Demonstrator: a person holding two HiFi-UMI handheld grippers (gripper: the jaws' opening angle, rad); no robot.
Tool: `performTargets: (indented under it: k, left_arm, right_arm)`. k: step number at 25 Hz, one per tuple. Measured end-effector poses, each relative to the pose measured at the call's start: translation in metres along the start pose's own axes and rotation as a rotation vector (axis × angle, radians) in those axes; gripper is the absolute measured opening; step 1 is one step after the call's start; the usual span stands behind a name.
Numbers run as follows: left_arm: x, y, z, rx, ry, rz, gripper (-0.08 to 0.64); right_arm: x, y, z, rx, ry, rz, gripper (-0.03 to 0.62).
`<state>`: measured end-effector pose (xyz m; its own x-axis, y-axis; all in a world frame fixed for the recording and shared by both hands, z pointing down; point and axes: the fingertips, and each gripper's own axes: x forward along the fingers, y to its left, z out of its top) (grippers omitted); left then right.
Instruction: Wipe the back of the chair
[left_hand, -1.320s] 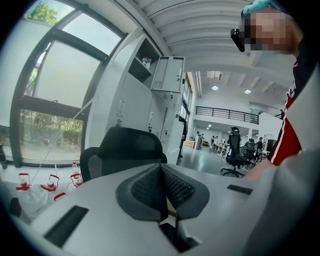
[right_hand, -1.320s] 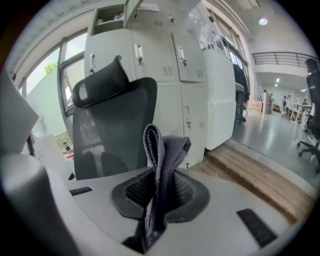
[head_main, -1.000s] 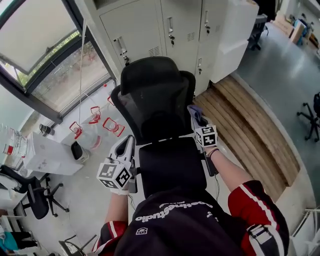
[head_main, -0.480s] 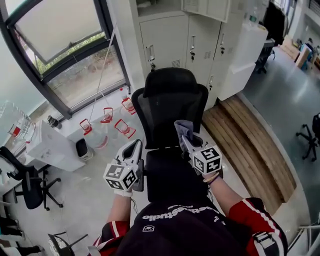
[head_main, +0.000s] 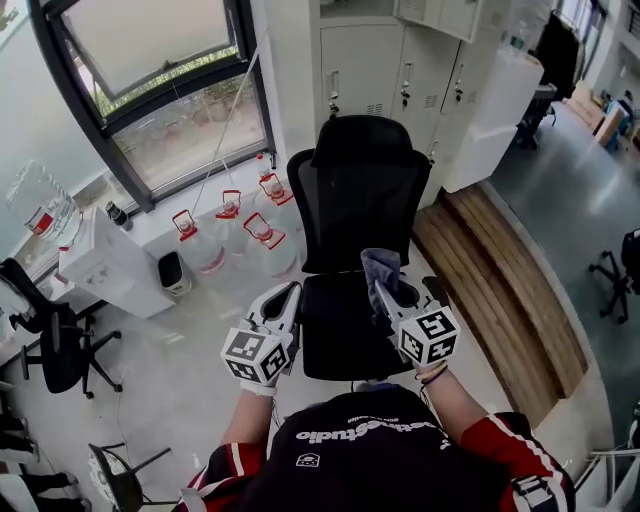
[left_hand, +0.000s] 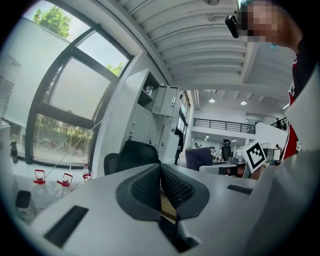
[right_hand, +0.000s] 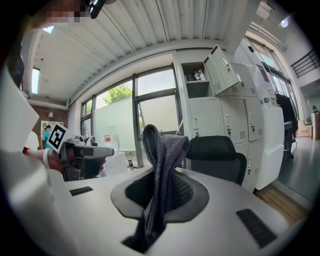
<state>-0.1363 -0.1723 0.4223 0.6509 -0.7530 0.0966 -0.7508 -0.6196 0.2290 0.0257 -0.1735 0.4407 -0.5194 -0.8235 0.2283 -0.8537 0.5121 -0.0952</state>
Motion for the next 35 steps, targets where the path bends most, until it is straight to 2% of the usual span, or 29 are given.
performTargets:
  k: [5,10,13,17,21,29,35]
  left_arm:
    - [-0.033,-0.027,-0.029,-0.035,0.018,-0.041,0.025]
    - [-0.062,-0.053,-0.033,-0.028,0.005,-0.046,0.025]
    - [-0.081,-0.063,-0.031,-0.021,-0.01,-0.018,0.025]
    - [-0.103,-0.094,-0.036,-0.018,-0.014,0.017,0.025]
    - [-0.117,-0.154,-0.059,-0.019,0.008,0.027,0.025]
    - [-0.144,-0.314,-0.099,-0.005,0.018,0.025,0.025]
    - [-0.165,-0.389,-0.12,-0.002,0.042,0.041,0.025]
  right_arm:
    - [-0.055,0.024,-0.022,0.008,0.019,-0.06,0.063]
    - [-0.098,0.028,-0.02,0.0,-0.007,-0.103,0.063]
    - [-0.114,0.033,-0.018,0.002,-0.031,-0.097,0.063]
    - [-0.143,0.051,-0.023,0.008,-0.048,-0.04,0.063]
    - [-0.199,0.058,-0.047,0.033,-0.043,0.008,0.063]
    - [-0.352,0.034,-0.099,0.065,-0.034,0.036,0.063]
    - [-0.409,0.041,-0.118,0.082,-0.031,0.097,0.063]
